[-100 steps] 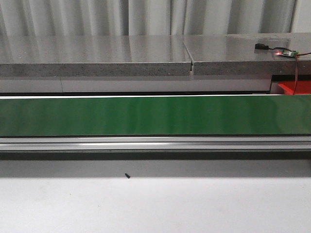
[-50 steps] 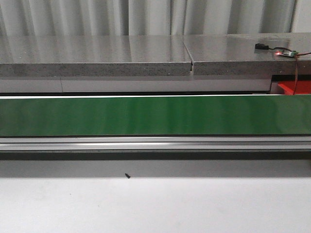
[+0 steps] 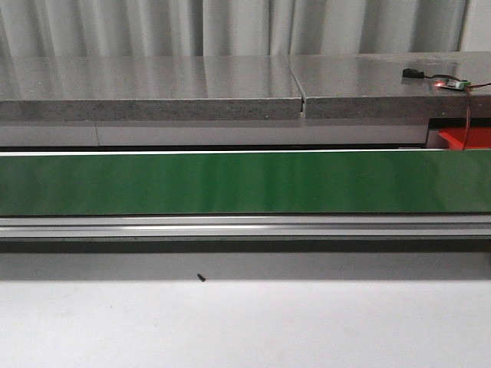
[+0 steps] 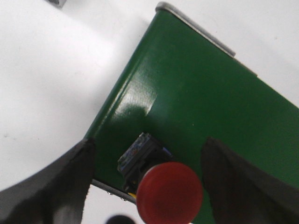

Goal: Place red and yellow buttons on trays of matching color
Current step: 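Carry the red button onto the belt's near end and open the left gripper, then move the left gripper to a yellow push-button on the table and close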

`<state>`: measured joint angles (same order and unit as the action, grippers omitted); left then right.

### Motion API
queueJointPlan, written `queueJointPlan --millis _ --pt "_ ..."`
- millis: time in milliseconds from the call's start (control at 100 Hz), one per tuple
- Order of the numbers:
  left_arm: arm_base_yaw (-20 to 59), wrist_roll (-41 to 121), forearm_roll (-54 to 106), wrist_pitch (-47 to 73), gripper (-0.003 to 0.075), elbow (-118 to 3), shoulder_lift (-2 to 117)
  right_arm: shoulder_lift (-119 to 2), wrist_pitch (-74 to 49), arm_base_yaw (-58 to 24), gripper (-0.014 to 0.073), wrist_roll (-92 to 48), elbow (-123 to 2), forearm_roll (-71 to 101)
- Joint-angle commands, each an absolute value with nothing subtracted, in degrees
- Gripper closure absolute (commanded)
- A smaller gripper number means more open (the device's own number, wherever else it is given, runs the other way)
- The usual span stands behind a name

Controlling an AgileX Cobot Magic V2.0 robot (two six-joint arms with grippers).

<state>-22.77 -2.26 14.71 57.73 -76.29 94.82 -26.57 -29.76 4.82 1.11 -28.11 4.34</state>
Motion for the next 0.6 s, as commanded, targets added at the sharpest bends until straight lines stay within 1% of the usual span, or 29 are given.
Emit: queueJointPlan --millis 0,140,290,590 --pt "-22.8 -2.2 15.8 55.9 0.0245 -79.3 92.0 -26.7 -25.7 4.8 0.0661 0.7 -29.6 4.6" --pt "-22.8 -2.2 15.8 56.0 0.0246 -81.9 92.0 -26.7 -25.7 4.8 0.0661 0.7 -29.6 4.6" --pt "-23.6 -3.4 15.8 53.3 0.0246 -83.4 92.1 -26.7 -25.7 4.8 0.0661 0.7 -29.6 4.6" --pt "-29.0 -3.4 15.8 51.8 0.0246 -83.4 96.5 -26.7 -25.7 4.8 0.0661 0.7 -29.6 4.6"
